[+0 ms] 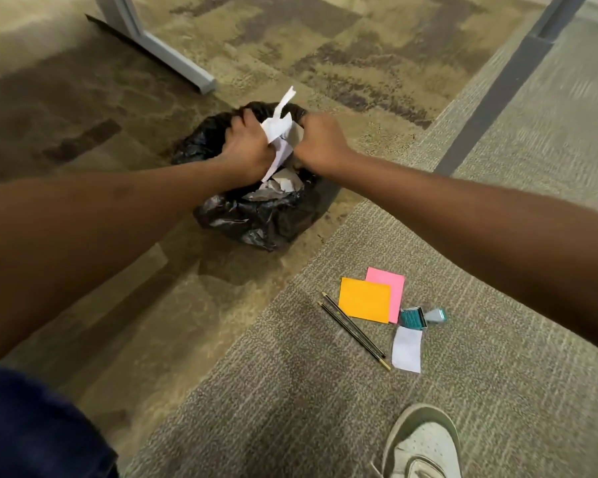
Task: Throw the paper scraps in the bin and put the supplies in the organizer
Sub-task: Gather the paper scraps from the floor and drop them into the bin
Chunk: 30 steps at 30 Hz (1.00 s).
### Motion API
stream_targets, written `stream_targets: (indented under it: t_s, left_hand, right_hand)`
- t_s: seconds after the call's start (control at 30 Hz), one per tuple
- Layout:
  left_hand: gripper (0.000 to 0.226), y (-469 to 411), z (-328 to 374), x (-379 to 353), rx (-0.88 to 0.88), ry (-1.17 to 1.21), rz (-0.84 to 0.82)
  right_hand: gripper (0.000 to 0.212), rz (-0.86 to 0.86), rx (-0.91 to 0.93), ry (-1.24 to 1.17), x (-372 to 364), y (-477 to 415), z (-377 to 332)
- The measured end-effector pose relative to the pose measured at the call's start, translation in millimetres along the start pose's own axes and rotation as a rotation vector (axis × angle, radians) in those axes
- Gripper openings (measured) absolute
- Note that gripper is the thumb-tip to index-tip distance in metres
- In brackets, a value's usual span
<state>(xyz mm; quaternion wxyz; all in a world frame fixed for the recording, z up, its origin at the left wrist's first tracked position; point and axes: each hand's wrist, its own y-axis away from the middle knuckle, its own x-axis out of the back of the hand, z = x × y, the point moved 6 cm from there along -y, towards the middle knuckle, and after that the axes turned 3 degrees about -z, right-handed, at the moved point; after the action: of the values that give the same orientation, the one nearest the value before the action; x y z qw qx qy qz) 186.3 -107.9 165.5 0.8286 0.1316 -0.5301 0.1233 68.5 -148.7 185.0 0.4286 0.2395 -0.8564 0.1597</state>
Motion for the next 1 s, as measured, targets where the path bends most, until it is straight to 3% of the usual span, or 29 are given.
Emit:
stream_targets:
  t_s: [0.1,0.2,0.33,0.43,0.57,0.63,0.7,0.77,0.87,1.0]
  left_hand:
    - [0.087,-7.2,-5.7,-2.6,0.061,-0.131,0.015]
    - [0.095,-6.3,-8.5,-5.9,0.113,-0.190,0.015]
    - [0.095,6.2,5.5,-16.3,0.031,-0.263,0.006]
    - [0.086,31.8,32.1,-18.4,-0.180,-0.288,0.119]
    - [0.065,98.2,78.0,-37.4,-0.622,-0.321,0.334]
    - [0.061,124.2,91.2,-58.1,-0.750,-0.324,0.345]
    - [0.058,139.4,97.3,-87.6,-0.811,-0.353,0.243]
    - [0.057,151.0,98.8,-123.7,-0.866,-0.425,0.070]
    - [0.058,167.0,97.7,-175.6,-0.920,-0.489,-0.129]
    - [0.070,185.6,98.0,-231.4,-0.924,-0.531,-0.267]
  right_hand:
    - [0.006,-0.092,0.002,0.096,-6.6,0.6,1.2]
    - [0.036,-0.143,0.070,0.224,-11.5,3.2,2.3]
    - [0.050,-0.038,0.185,0.275,-0.2,16.8,-3.6]
    - [0.046,0.114,0.231,0.322,15.5,36.1,-2.7]
    - [0.040,0.287,0.177,0.360,32.3,80.5,30.1]
    - [0.041,0.318,0.140,0.326,37.9,108.6,58.4]
    - [0.035,0.321,0.090,0.323,40.7,135.3,90.3]
    - [0.033,0.245,-0.012,0.371,35.5,159.5,124.3]
    - [0.037,-0.003,-0.162,0.404,10.3,201.3,168.0]
    - [0.041,-0.323,-0.150,0.460,-28.4,255.7,193.6]
